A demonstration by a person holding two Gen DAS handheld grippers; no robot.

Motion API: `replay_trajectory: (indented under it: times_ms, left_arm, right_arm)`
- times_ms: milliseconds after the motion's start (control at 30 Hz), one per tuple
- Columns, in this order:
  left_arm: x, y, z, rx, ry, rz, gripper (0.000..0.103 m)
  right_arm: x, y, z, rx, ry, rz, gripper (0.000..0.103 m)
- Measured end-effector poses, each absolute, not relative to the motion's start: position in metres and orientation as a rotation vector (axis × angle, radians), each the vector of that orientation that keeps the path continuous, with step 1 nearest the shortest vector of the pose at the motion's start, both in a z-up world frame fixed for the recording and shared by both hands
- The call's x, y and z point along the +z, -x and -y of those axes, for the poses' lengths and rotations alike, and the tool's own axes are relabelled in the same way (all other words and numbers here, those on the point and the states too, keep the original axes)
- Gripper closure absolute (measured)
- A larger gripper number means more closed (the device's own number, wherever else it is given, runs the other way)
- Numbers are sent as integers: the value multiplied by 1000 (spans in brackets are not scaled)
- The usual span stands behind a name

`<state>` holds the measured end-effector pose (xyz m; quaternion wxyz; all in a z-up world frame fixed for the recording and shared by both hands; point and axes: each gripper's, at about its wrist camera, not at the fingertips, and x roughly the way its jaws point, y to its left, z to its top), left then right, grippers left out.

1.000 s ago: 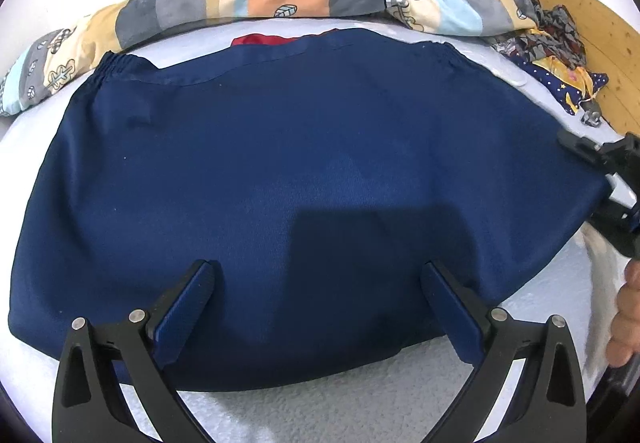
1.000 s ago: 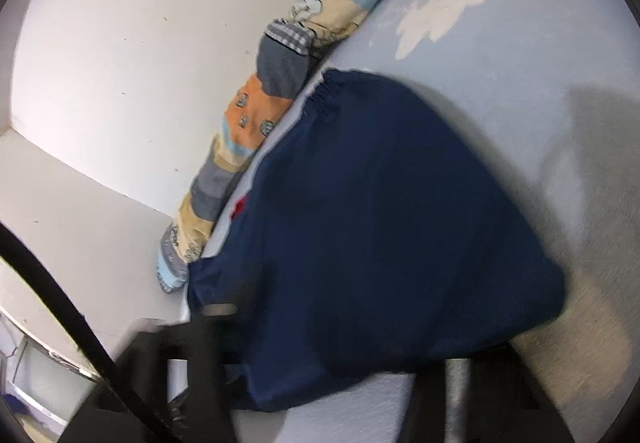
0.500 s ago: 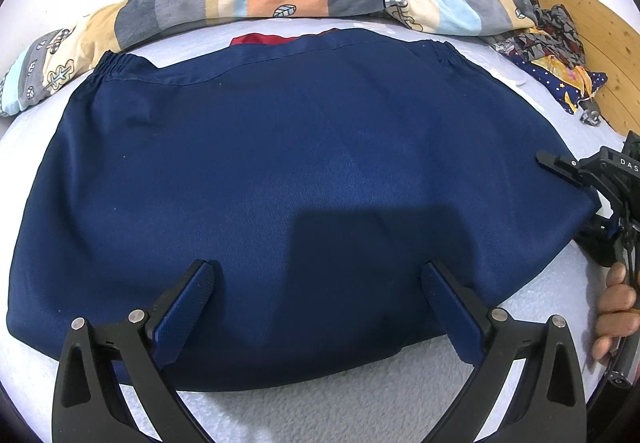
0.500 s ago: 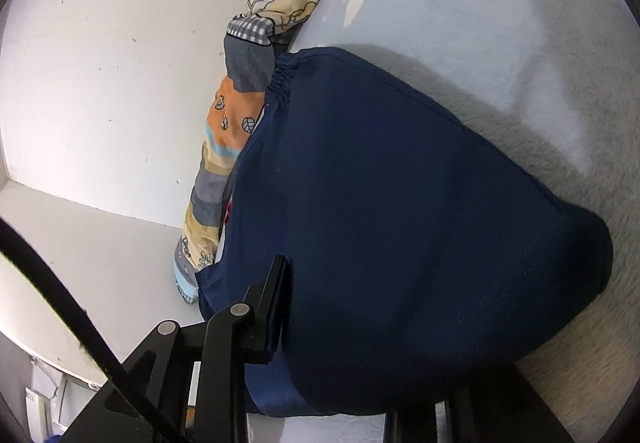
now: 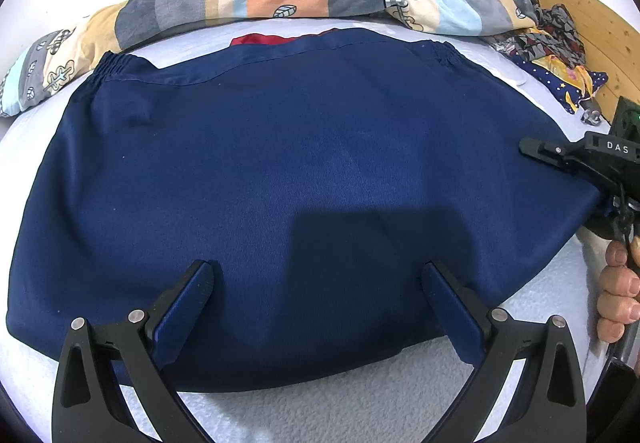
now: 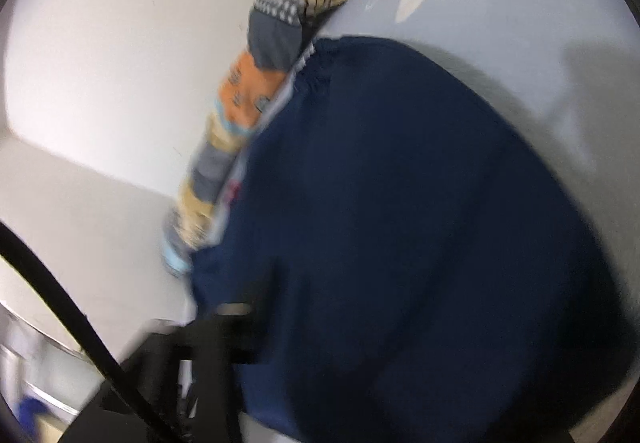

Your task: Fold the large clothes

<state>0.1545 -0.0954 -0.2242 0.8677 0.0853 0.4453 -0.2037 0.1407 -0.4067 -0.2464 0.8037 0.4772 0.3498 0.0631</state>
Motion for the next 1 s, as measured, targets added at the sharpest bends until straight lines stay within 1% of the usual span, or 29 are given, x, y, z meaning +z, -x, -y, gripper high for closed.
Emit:
replay_trajectory:
  times_ms: [67,167,400,733,833,1000]
  left_arm:
    - [-224,-155,97,-421,-183,-933,0]
    - [-225,-155,97,-421,-183,-933,0]
    - [-225,-156,98,-419,-187,-939,0]
    - [-224,-155,98,-417,-200,-933,0]
    - [-210,-158,89,-458,-184,-936,0]
    - [-164,-160,41,-382,-125,-823,0]
  right_arm:
    - [-243,-139,405,130,-1023,-741,86]
    - [-230,-138,398,117,-952,-750,87]
    - [-197,-136,377,86,-763,-753,88]
    - [-154,-131,353,181,-756,-684,89]
    - [-146,-131,348,200,-773,-674,89]
    - [-130,-137,334,194,-756,-677,89]
